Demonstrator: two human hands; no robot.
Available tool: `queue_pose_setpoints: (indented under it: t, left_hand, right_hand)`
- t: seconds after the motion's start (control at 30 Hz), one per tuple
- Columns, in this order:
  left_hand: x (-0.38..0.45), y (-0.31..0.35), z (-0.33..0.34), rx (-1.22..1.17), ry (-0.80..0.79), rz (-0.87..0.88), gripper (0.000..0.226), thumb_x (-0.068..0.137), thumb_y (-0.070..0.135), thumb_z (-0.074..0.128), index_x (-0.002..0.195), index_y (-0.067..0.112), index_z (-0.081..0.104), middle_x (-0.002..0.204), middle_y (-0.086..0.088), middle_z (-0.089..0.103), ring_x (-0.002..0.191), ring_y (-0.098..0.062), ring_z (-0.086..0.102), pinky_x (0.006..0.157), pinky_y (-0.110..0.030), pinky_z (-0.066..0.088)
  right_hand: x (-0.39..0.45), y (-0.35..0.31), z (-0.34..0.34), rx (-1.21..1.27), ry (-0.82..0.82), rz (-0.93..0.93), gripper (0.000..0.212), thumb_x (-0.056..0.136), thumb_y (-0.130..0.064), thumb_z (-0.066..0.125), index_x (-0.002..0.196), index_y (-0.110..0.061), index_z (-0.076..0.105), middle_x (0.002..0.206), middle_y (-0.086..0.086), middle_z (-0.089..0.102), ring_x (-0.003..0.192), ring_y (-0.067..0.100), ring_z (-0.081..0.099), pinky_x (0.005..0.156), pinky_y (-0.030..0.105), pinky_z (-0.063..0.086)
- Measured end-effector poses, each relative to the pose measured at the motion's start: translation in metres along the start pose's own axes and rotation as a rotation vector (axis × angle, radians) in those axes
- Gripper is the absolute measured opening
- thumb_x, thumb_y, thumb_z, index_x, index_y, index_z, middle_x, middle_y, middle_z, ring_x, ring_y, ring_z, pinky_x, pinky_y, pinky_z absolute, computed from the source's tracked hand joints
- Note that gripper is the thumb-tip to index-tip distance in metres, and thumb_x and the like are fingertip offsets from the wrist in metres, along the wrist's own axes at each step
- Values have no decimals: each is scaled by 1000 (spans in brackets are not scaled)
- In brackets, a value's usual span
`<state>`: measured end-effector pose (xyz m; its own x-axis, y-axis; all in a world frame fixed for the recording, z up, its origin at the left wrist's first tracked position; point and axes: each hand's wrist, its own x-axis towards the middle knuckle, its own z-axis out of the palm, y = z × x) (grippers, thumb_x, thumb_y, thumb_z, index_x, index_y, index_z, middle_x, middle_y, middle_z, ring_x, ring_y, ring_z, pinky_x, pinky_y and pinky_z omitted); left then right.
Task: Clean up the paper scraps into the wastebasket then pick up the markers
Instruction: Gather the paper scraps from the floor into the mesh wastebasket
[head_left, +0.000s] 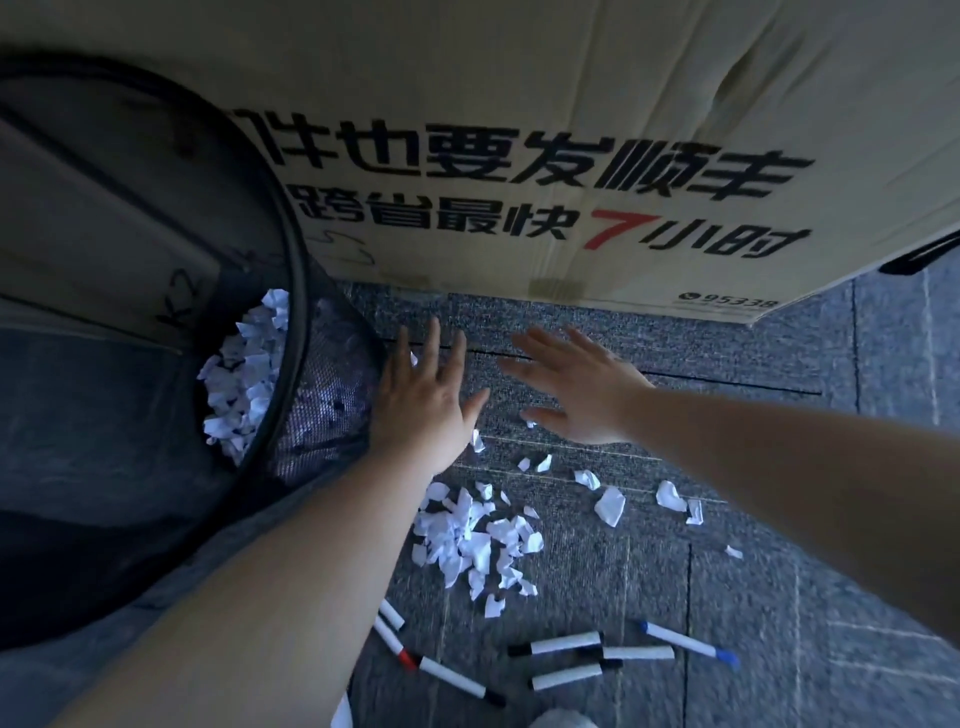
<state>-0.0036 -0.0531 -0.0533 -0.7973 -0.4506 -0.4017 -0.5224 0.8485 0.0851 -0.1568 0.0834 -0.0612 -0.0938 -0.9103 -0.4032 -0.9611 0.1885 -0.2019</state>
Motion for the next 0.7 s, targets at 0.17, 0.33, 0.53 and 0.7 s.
queue_pose_setpoints:
  t: [0.17,0.33,0.53,0.7]
  left_hand:
    - [15,2,21,-122,-37,-83,74,91,60,22,149,20,-3,157,-8,-14,144,-35,-6,116,-47,6]
    - [0,-1,43,-240,15,-17,76,92,58,21,148,10,7,157,-10,-9,145,-26,-6,117,-38,0]
    - [-41,5,55,-356,-110,190,76,86,65,6,148,22,3,154,11,-15,143,-11,-7,117,-36,15]
    - [-71,5,66,-329,-66,375,72,92,62,17,145,14,27,155,0,16,143,-14,16,113,-46,28]
  right_hand:
    - [3,10,18,29,88,42,65,93,-57,32,148,-31,7,158,1,2,145,18,-3,116,45,-3]
    - [-14,4,37,76,99,42,63,94,-57,23,148,-26,13,157,3,10,145,19,3,116,42,-3]
    - [-58,-26,56,202,95,-91,58,96,-55,24,144,-24,29,152,1,28,143,18,18,117,47,11]
    - [-99,-6,59,277,226,145,62,93,-61,25,144,-25,29,153,0,26,143,17,17,117,49,13]
